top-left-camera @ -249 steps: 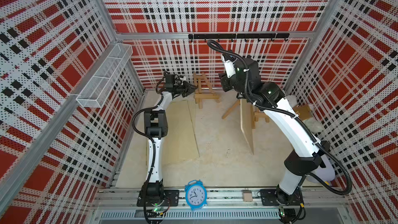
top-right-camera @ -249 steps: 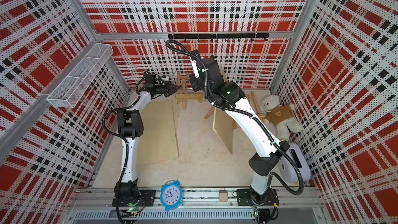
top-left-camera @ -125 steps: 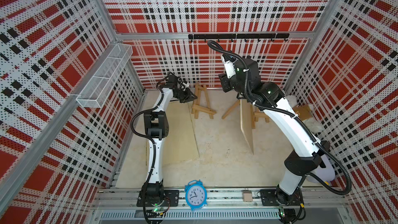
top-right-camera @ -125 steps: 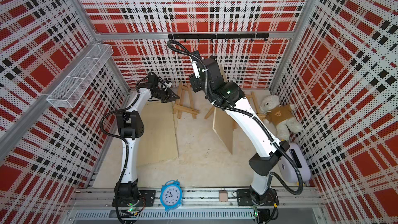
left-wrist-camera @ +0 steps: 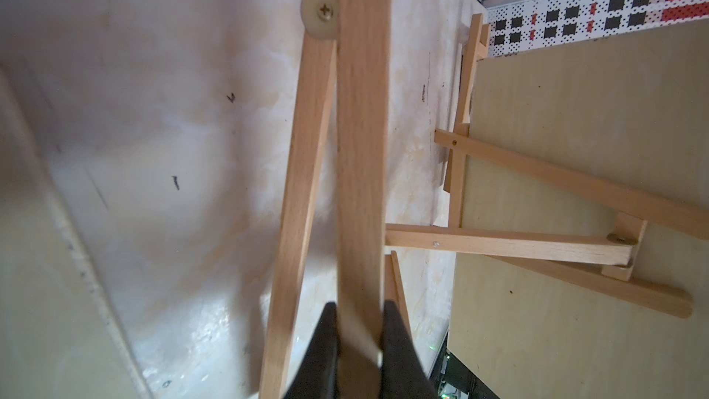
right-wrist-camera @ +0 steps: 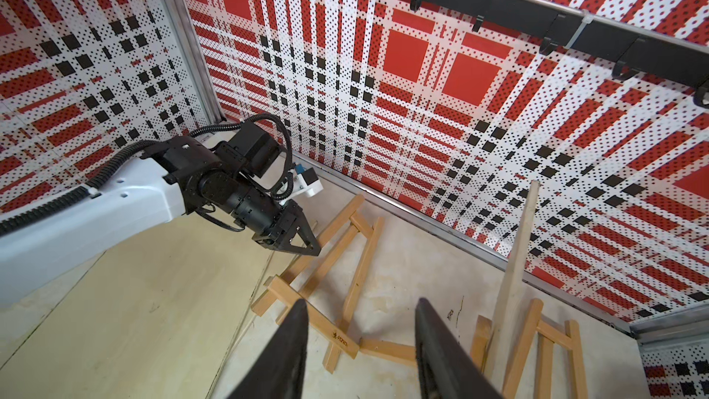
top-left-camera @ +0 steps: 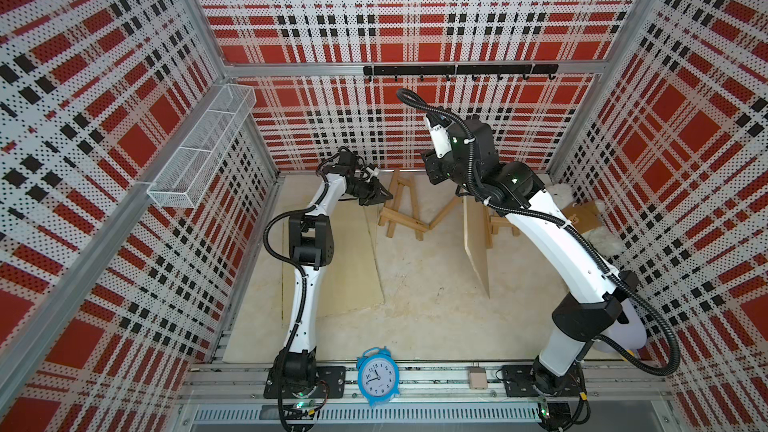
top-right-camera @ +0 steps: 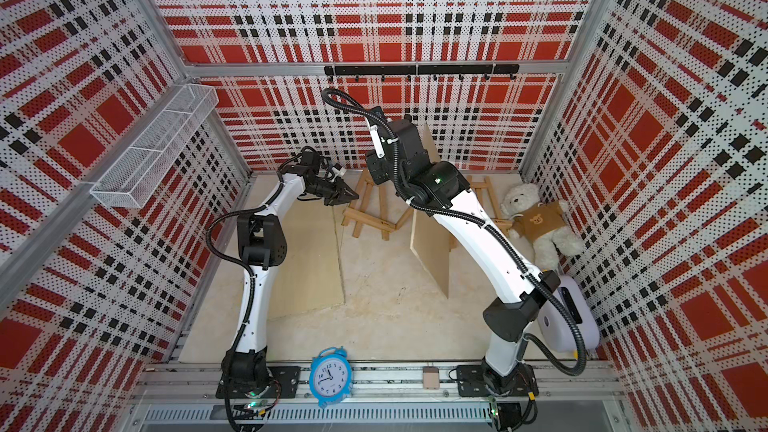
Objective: Disassemble the easel
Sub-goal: Fold up the easel at the center of the board.
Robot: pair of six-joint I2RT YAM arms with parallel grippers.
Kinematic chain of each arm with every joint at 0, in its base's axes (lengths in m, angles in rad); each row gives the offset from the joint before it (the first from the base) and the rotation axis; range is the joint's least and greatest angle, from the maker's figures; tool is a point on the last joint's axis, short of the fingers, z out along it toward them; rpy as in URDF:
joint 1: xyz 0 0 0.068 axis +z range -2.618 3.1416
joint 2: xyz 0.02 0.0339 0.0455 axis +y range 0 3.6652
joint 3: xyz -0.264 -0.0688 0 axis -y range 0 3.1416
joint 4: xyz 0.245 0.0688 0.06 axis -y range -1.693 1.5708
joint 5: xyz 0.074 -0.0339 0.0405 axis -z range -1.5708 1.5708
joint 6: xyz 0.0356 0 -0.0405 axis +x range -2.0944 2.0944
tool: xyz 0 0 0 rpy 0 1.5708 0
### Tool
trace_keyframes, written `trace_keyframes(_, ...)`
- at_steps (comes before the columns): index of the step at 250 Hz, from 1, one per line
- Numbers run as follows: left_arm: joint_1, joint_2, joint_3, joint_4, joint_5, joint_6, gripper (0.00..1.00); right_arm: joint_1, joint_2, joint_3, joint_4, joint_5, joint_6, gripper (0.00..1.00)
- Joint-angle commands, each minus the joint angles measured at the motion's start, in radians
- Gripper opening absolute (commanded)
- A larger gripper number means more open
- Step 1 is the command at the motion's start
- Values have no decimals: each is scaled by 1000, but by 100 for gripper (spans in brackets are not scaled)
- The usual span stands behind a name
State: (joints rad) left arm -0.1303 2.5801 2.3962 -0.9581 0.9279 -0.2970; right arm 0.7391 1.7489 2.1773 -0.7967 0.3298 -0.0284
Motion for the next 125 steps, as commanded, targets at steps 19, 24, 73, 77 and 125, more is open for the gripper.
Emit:
trace_keyframes(19,-2,26,0,73,-19,16,0,-3,-46,-18,45,1,18,47)
trace_keyframes(24,-1,28,-1,74,-21,17,0,-3,-47,-18,45,1,19,47)
trace_keyframes(73,13,13,-51,73,-55,-1,0,-3,-57,-34,55,7,21,47)
trace_keyframes(77,14,11,-56,73,-60,2,0,-5,-57,-36,56,8,20,47)
trace_keyframes(125,17,8,-84,47,-90,9,0,-5,-55,-37,57,14,13,47)
